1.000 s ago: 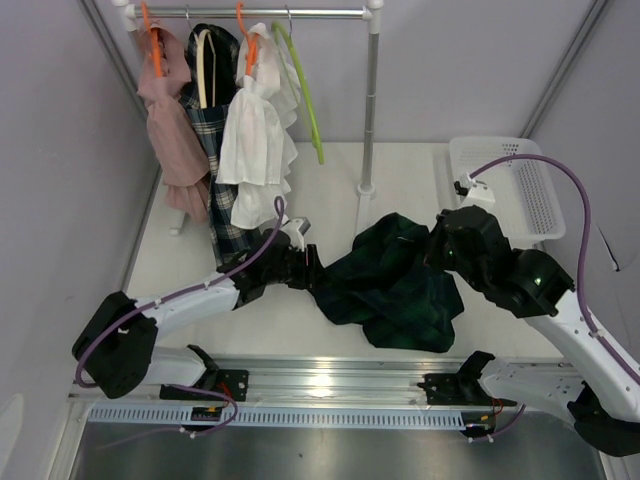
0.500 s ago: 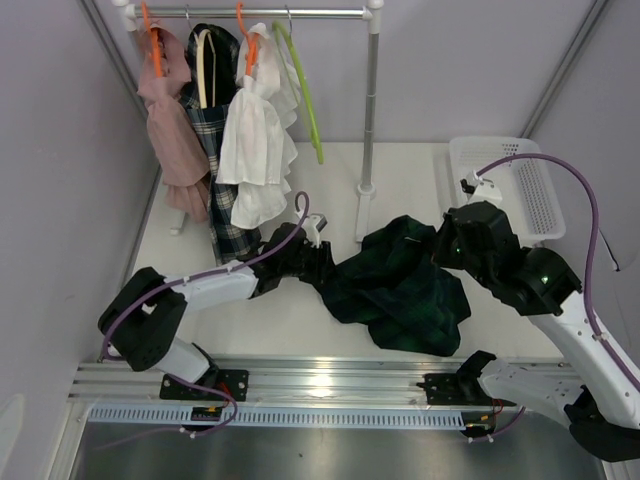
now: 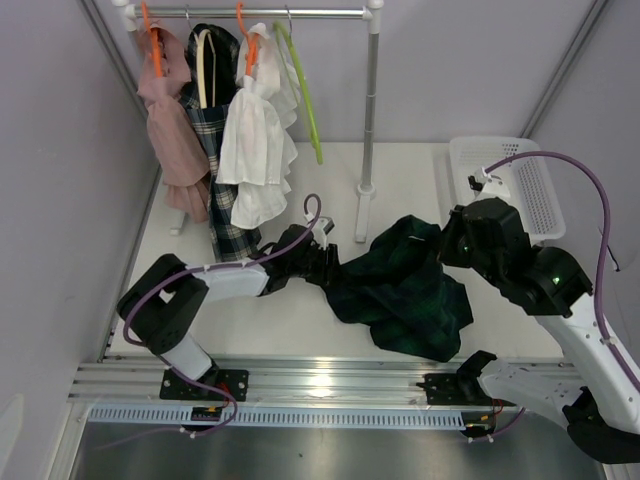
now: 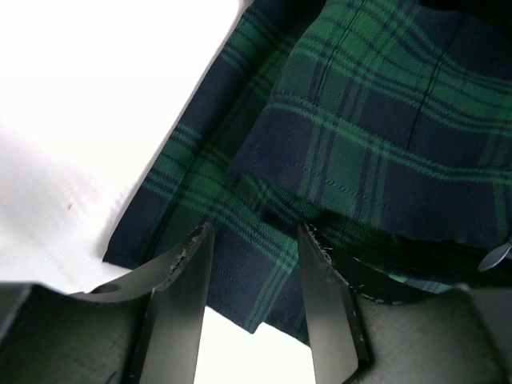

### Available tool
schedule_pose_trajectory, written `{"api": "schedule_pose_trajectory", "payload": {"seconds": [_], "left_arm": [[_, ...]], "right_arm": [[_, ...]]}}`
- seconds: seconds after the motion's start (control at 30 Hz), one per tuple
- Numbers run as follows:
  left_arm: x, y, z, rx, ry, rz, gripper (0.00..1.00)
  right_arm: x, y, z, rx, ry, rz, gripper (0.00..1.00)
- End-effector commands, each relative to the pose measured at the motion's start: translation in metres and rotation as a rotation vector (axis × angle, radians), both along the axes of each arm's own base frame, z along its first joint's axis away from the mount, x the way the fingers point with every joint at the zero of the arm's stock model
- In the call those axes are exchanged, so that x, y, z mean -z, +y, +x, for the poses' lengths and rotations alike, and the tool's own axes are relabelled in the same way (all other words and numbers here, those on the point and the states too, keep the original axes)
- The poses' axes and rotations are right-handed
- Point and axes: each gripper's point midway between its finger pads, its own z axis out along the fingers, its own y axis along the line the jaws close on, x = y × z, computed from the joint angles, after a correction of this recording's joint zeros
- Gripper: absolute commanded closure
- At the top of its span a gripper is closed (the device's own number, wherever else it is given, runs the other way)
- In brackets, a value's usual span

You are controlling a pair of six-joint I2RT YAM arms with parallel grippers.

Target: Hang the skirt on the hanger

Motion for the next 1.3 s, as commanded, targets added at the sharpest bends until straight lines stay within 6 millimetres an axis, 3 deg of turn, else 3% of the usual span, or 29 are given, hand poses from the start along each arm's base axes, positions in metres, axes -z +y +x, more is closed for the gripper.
{"api": "schedule_pose_trajectory", "payload": {"seconds": [0.0, 0.27, 0.5, 0.6, 0.63, 0.73, 0.77, 0.9, 0.93, 1.0, 1.03, 1.1, 1.17, 1.2, 1.27], "left_arm": [[-0.029, -0.027, 0.017, 0.028, -0.078, -0.107, 0.48], [-0.021, -0.041, 0.022, 0.005, -0.047, -0.184, 0.45], [-0.031, -0.055, 0.025, -0.02, -0.043, -0.311, 0.49], [-0.041, -0.063, 0.027, -0.023, -0.054, -0.351, 0.62], [-0.043, -0.064, 0.027, -0.025, -0.053, -0.355, 0.74], [-0.051, -0.066, 0.028, -0.03, -0.063, -0.349, 0.97], [-0.055, -0.066, 0.029, -0.034, -0.07, -0.343, 1.0], [-0.058, -0.046, 0.028, -0.083, -0.101, -0.258, 1.0], [-0.074, -0.041, 0.028, -0.096, -0.129, -0.261, 1.0], [-0.075, -0.023, 0.026, -0.134, -0.15, -0.19, 1.0], [-0.096, -0.016, 0.025, -0.146, -0.189, -0.201, 1.0], [-0.1, 0.004, 0.022, -0.184, -0.215, -0.13, 1.0], [-0.132, 0.016, 0.018, -0.193, -0.274, -0.141, 1.0], [-0.13, 0.03, 0.017, -0.228, -0.273, -0.084, 1.0], [-0.163, 0.04, 0.012, -0.231, -0.326, -0.098, 1.0]], "right_arm": [[-0.031, -0.002, -0.001, -0.004, -0.081, 0.053, 1.0], [-0.04, -0.005, -0.003, -0.008, -0.095, 0.067, 1.0], [-0.046, -0.005, -0.005, -0.011, -0.105, 0.079, 1.0], [-0.05, -0.007, -0.005, -0.004, -0.115, 0.084, 1.0], [-0.052, -0.008, -0.006, -0.003, -0.119, 0.086, 1.0], [-0.055, -0.009, -0.005, 0.001, -0.128, 0.087, 1.0], [-0.057, -0.009, -0.005, 0.002, -0.131, 0.087, 1.0], [-0.066, -0.015, -0.003, 0.015, -0.155, 0.079, 1.0], [-0.068, -0.016, -0.002, 0.023, -0.158, 0.073, 1.0], [-0.076, -0.022, -0.001, 0.04, -0.177, 0.066, 1.0], [-0.077, -0.025, 0.001, 0.053, -0.181, 0.049, 1.0], [-0.084, -0.029, 0.002, 0.067, -0.199, 0.046, 1.0], [-0.085, -0.031, 0.006, 0.078, -0.201, 0.032, 1.0], [-0.089, -0.031, 0.006, 0.082, -0.212, 0.035, 1.0], [-0.092, -0.032, 0.01, 0.09, -0.22, 0.025, 1.0]]}}
